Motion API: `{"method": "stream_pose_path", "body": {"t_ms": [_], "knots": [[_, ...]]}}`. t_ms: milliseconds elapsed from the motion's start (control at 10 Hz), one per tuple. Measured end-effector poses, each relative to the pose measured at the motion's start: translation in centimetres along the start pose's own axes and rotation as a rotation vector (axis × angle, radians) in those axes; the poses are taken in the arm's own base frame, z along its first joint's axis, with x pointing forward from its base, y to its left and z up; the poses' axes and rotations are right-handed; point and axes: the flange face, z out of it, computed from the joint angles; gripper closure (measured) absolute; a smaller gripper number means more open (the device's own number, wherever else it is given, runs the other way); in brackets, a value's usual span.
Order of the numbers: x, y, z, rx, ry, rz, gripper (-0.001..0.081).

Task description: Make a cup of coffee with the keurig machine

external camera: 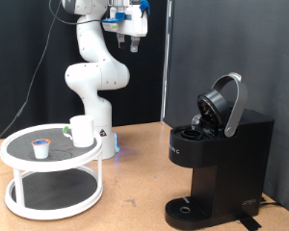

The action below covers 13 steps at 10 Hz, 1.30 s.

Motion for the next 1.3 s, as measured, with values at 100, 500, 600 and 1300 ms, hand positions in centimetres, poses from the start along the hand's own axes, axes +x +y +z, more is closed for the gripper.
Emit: {"method": "stream_pose_path", "body": {"t_ms": [100,500,600,1300], "knots": [[0.0,0.0,0.0,0.0,0.0,0.001,0.0072],[2.3,-1.2,-0.5,-0.002,-0.03,0.028,0.0072],[3.7,-1.8,-0.7,0.0,-0.032,0.032,0.0072],[10.7,-3.9,-0.7,-0.049,-0.027,-0.02,0.0072]]}}
